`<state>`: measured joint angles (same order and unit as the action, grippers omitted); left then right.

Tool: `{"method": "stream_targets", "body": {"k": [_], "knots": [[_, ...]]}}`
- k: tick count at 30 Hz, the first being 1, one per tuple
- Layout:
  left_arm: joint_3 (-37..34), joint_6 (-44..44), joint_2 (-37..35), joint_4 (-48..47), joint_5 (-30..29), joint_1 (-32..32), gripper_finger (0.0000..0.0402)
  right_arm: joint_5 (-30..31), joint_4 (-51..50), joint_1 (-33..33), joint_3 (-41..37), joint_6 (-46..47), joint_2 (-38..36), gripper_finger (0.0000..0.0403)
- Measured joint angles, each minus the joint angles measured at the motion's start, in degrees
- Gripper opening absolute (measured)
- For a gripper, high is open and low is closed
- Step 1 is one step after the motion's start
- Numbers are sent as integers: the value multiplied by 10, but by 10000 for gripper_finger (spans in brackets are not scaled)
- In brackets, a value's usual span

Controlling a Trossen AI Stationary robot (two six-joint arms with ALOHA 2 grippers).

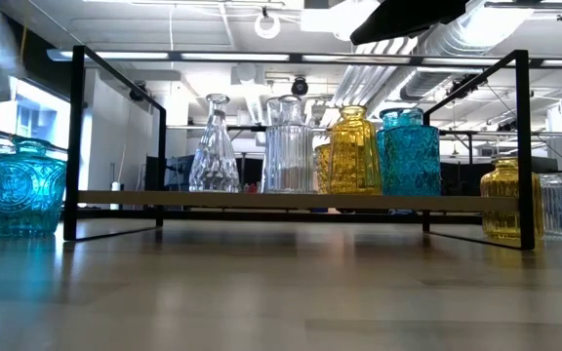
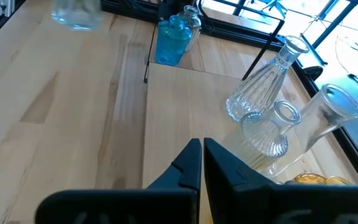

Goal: Sort vases onto shelf
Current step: Put the transparent vase on the shelf aligned with the other transparent vases

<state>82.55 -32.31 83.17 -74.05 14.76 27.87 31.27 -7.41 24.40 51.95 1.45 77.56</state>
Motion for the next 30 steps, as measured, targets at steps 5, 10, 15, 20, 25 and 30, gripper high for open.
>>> {"method": "stream_targets", "body": {"k": [5,10,15,20,25,30], "knots": [[124,159,64,-103,-5,-106,9,-4,0,0,0,0,0,0],[251,274,154,-160,-45,-179,9,-15,0,0,0,0,0,0],[316,328,208,-159,-32,-244,9,-18,0,0,0,0,0,0],[324,340,237,-161,-35,-290,9,-24,0,0,0,0,0,0],[310,338,252,-160,-35,-318,9,-28,0,0,0,0,0,0],[283,331,250,-160,-33,-332,10,-28,0,1,0,0,2,0]]}}
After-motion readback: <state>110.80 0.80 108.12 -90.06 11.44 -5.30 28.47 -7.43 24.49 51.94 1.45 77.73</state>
